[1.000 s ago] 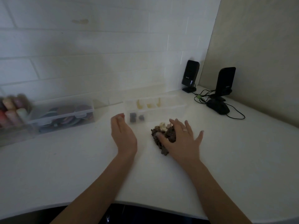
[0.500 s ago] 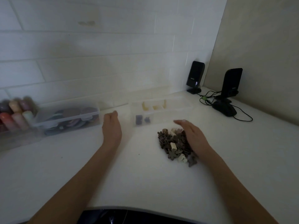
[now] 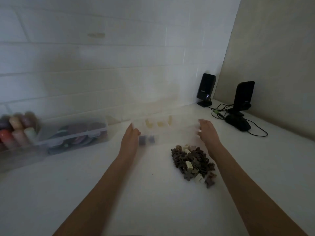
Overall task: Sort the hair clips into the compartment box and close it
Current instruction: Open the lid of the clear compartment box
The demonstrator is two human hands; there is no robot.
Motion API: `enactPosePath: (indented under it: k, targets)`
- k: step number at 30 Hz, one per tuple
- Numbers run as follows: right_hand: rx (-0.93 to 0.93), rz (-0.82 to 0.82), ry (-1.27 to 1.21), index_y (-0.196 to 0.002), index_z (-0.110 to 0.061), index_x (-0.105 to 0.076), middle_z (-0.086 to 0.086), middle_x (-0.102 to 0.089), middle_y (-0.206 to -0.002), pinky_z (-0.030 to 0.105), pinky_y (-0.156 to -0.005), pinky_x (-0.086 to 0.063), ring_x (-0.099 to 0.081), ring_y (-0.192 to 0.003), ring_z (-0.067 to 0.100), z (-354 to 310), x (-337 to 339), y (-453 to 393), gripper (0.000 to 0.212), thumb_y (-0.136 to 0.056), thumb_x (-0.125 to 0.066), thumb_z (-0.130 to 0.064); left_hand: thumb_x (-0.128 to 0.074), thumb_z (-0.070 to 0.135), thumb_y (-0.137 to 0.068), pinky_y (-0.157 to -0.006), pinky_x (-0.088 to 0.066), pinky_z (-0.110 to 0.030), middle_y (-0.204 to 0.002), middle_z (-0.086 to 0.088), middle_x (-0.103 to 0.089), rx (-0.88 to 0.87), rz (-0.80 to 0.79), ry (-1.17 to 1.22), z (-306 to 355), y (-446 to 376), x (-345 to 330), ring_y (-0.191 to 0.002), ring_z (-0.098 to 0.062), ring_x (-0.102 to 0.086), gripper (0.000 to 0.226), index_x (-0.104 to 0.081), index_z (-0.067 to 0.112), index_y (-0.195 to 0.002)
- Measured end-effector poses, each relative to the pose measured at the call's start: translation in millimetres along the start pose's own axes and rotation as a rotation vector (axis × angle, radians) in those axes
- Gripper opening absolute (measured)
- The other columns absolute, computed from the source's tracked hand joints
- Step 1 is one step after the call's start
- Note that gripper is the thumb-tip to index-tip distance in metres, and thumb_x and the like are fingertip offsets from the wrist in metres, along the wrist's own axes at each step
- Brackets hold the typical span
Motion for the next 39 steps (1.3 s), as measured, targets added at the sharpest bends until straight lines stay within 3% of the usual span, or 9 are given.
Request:
enactPosePath:
  k: [5,9,12,15,18,22,27,32,39]
  targets:
    - [0.045,0.013,-0.056,-0.106,-0.018,-0.055,0.009,-0.063,-0.105,0.044,-0.09,-0.049,-0.061,-0.094,0.025,-7,-9,19,0.025,-0.094,-0.043,-0.037,-0.044,0.034,-0.072,-0.098,-0.043,-0.055,-0.134,0.004,-0.056,-0.032,0.0,-0.001,-30,-1,32,-0.115,-0.026,-0.058,0.063,-0.044,0.046,-0.134]
    - [0.136,-0.01,-0.051,-0.106,-0.019,-0.055,0.007,-0.064,-0.103,0.029,-0.067,-0.049,-0.059,-0.083,0.018,-21,-13,39,0.02,-0.094,-0.048,-0.032,-0.043,0.016,-0.057,-0.083,-0.046,-0.037,-0.129,-0.003,-0.053,-0.039,0.065,0.139,8,49,50,-0.114,-0.027,-0.053,0.068,-0.044,0.027,-0.124]
    - [0.233,-0.031,0.046,-0.106,-0.02,-0.053,0.003,-0.063,-0.103,0.021,-0.051,-0.046,-0.058,-0.077,0.013,-35,-16,54,0.017,-0.091,-0.054,-0.027,-0.047,0.005,-0.052,-0.083,-0.046,-0.049,-0.131,-0.012,-0.051,-0.022,0.106,0.314,5,63,66,-0.113,-0.035,-0.053,0.079,-0.041,0.017,-0.13]
    - [0.312,-0.057,0.143,-0.103,-0.02,-0.052,0.003,-0.064,-0.102,0.031,-0.062,-0.052,-0.061,-0.081,0.016,-44,-21,71,0.015,-0.09,-0.055,-0.027,-0.045,0.002,-0.048,-0.078,-0.043,-0.047,-0.112,-0.016,-0.057,0.048,0.107,0.476,3,73,79,-0.086,-0.03,-0.056,0.079,-0.048,0.007,-0.127]
    - [0.357,-0.095,0.201,-0.106,-0.019,-0.052,0.002,-0.064,-0.102,0.022,-0.061,-0.046,-0.059,-0.08,0.009,-47,-28,87,0.016,-0.092,-0.052,-0.028,-0.056,0.016,-0.066,-0.09,-0.045,-0.052,-0.102,-0.012,-0.063,0.104,0.095,0.571,-1,75,85,-0.084,-0.03,-0.06,0.043,-0.061,0.011,-0.109]
    - [0.406,-0.213,0.298,-0.116,-0.02,-0.051,0.005,-0.067,-0.107,0.018,-0.058,-0.043,-0.053,-0.059,0.003,-48,-44,98,0.024,-0.097,-0.044,-0.032,-0.063,0.064,-0.065,-0.1,-0.041,-0.059,-0.128,-0.009,-0.06,0.07,0.213,0.528,-19,58,107,-0.114,-0.03,-0.058,0.073,-0.059,0.023,-0.125]
    - [0.417,-0.241,0.608,-0.13,-0.032,-0.05,-0.005,-0.058,-0.129,0.046,-0.112,-0.025,-0.05,-0.122,0.017,-27,-37,85,0.034,-0.1,-0.034,-0.029,-0.054,0.027,-0.089,-0.098,-0.045,-0.044,-0.111,-0.004,-0.065,-0.037,0.292,0.474,-1,62,122,-0.1,-0.024,-0.061,0.024,-0.064,0.02,-0.109]
    - [0.329,-0.396,0.946,-0.138,-0.038,-0.037,-0.016,-0.047,-0.136,0.055,-0.112,0.002,-0.012,-0.143,0.009,-1,-45,84,0.044,-0.097,-0.026,-0.049,-0.042,0.016,-0.095,-0.084,-0.045,-0.028,-0.093,0.003,-0.061,-0.157,0.325,0.441,9,63,121,-0.087,-0.012,-0.057,0.018,-0.059,0.023,-0.096]
    - [0.539,-0.369,0.648,-0.114,-0.034,-0.062,-0.017,-0.065,-0.102,0.026,-0.088,-0.037,-0.053,-0.073,-0.015,-30,-38,106,0.032,-0.099,-0.035,-0.04,-0.038,0.027,-0.101,-0.082,-0.042,-0.024,-0.1,0.005,-0.058,-0.239,0.288,0.282,11,52,109,-0.093,-0.014,-0.055,0.022,-0.055,0.033,-0.088]
Point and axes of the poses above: each hand's wrist, its own y-axis away from the middle knuckle, its own x-axis out of the back of the hand, z = x × y, the point moved 9 cm from there along -y, towards the middle knuckle
